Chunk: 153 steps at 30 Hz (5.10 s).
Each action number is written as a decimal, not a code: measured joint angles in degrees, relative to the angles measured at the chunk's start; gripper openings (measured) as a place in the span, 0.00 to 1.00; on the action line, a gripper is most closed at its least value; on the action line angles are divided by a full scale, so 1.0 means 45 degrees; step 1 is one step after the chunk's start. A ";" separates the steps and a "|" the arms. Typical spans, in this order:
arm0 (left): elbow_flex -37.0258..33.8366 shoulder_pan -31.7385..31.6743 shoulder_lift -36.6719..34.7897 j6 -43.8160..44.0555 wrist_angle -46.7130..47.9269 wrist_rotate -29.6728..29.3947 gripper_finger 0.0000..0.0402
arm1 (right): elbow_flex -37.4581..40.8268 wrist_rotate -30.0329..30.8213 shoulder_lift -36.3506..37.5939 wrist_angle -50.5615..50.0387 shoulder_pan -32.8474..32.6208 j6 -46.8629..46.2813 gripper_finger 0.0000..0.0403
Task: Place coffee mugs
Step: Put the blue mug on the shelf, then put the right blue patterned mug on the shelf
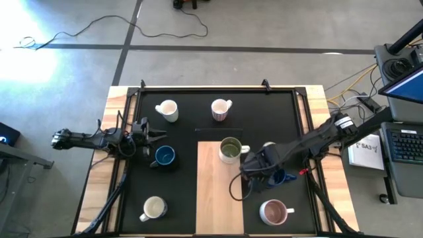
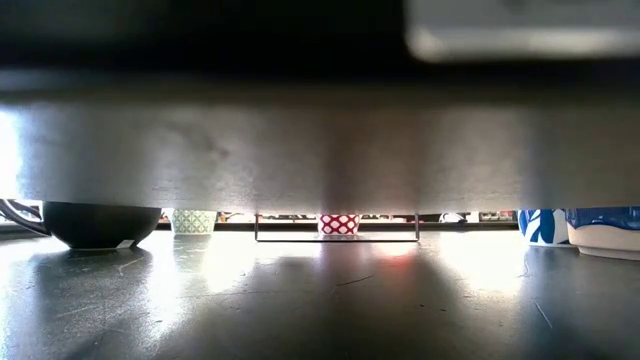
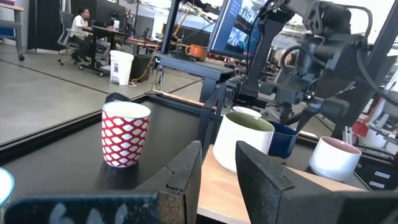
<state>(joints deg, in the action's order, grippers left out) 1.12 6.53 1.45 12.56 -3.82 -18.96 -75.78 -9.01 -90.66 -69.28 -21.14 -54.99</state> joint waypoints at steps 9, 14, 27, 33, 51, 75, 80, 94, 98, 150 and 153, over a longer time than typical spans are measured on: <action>-0.0004 0.0001 0.0004 0.0000 0.0006 0.0000 0.20 | 0.1461 0.0004 -0.0027 0.1308 -0.0296 -0.0489 0.35; -0.0002 0.0001 0.0000 0.0000 0.0011 0.0000 0.20 | 0.1943 -0.0023 -0.0036 0.2012 -0.0336 -0.0471 0.30; 0.0001 -0.0002 0.0005 0.0000 0.0025 0.0000 0.20 | 0.1553 -0.0780 -0.0046 0.2189 -0.0362 -0.0055 0.04; -0.0001 -0.0002 0.0000 0.0000 0.0023 0.0000 0.20 | 0.0338 -0.1049 -0.0046 0.2228 -0.0393 0.0517 0.04; -0.0001 0.0002 0.0002 -0.0001 0.0007 0.0000 0.20 | -0.2021 -0.0150 -0.0662 0.3009 -0.0413 0.2400 0.03; -0.0003 0.0003 0.0005 0.0000 0.0011 0.0000 0.20 | -0.3367 0.0721 -0.2146 0.3374 -0.0215 0.4571 0.05; 0.0000 -0.0002 0.0000 0.0000 0.0011 0.0000 0.20 | -0.3401 0.0673 -0.2360 0.3468 -0.0185 0.4793 0.05; 0.0001 0.0003 0.0005 0.0000 0.0025 0.0000 0.20 | -0.3338 0.0715 -0.2439 0.3589 -0.0170 0.4902 0.11; -0.0004 -0.0002 0.0000 0.0000 0.0016 0.0000 0.20 | -0.3338 0.0723 -0.2489 0.3661 -0.0167 0.4902 0.13; 0.0000 0.0000 0.0002 0.0000 0.0012 0.0000 0.20 | -0.4406 0.1492 -0.1926 0.3052 0.0267 0.4863 0.18; -0.0002 0.0001 0.0002 0.0000 0.0016 0.0000 0.20 | -0.4941 0.2141 -0.1926 0.1755 0.0262 0.4717 0.19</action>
<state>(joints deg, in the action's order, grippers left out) 1.11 6.54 1.46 12.56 -3.75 -18.96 -98.02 0.63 -99.33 -61.38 -19.97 -33.76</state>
